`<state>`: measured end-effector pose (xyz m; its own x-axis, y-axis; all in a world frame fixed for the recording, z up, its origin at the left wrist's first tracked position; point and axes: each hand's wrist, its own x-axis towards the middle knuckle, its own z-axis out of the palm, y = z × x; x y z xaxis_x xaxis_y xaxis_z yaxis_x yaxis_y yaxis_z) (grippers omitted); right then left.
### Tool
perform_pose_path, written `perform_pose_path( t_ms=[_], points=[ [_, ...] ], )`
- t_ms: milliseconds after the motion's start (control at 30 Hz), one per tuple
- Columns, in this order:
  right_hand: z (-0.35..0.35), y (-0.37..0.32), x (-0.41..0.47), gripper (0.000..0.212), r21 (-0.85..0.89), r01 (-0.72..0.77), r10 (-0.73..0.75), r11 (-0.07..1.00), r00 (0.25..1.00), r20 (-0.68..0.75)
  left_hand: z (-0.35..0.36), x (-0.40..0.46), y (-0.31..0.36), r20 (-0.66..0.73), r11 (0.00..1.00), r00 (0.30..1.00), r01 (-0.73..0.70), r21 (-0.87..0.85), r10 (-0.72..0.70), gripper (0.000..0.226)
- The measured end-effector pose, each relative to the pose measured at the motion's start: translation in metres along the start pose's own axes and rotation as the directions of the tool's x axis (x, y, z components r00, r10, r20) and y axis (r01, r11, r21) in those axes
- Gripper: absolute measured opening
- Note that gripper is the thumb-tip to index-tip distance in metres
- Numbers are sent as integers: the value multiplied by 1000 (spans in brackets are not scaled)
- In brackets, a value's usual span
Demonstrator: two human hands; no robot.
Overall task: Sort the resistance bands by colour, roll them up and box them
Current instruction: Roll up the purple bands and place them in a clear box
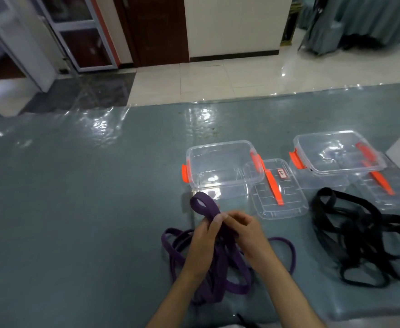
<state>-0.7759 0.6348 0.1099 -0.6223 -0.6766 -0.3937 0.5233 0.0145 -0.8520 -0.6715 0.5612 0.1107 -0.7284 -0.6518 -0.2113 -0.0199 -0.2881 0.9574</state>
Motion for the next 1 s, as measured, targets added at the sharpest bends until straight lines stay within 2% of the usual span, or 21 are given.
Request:
perform_pose_path(
  t_ms=[100,167,233,267,333,367,467,500,600,667,733,800,900,1000],
  points=[
    [-3,7,1,12,-213,49,-55,976,998,-22,2,1,-5,-116,985,993,-17,169,37,25],
    [-7,9,2,14,-317,106,-143,942,985,-96,-1,0,-9,-122,937,986,-63,343,111,25],
    [-11,1,2,12,-349,183,-243,919,960,-137,-6,1,-13,-38,827,984,-127,547,176,16],
    [-13,-4,2,7,-338,216,-264,916,959,-103,-9,3,-15,18,740,982,-153,655,187,16],
    [-14,-18,-1,16,-317,241,-256,917,967,-5,-11,4,-20,103,552,974,-200,809,202,15],
    [-14,-24,-2,22,-329,236,-241,914,970,26,-10,4,-23,117,496,967,-218,841,226,18],
    [-20,-30,-1,34,-418,223,-230,881,973,34,-9,5,-27,134,407,940,-260,875,313,23],
    [-23,-31,0,35,-436,212,-222,875,975,27,-9,7,-28,146,343,927,-269,900,346,21],
    [-33,-35,7,33,-378,126,-140,917,990,-8,-13,10,-30,167,134,886,-246,960,432,26],
    [-37,-36,11,25,-347,70,-77,935,997,-8,-13,10,-29,187,52,865,-238,970,465,35],
    [-39,-39,13,15,-299,21,-18,954,1000,12,-13,10,-30,175,56,869,-226,973,462,42],
    [-41,-42,13,11,-248,-3,11,969,999,34,-15,11,-33,119,141,894,-198,970,433,55],
    [-48,-48,14,13,-212,46,-33,976,997,66,-13,10,-28,122,335,936,-237,912,330,65],
    [-54,-50,14,19,-232,103,-67,967,986,155,3,9,-14,134,599,939,-308,739,317,63]
  ],
)
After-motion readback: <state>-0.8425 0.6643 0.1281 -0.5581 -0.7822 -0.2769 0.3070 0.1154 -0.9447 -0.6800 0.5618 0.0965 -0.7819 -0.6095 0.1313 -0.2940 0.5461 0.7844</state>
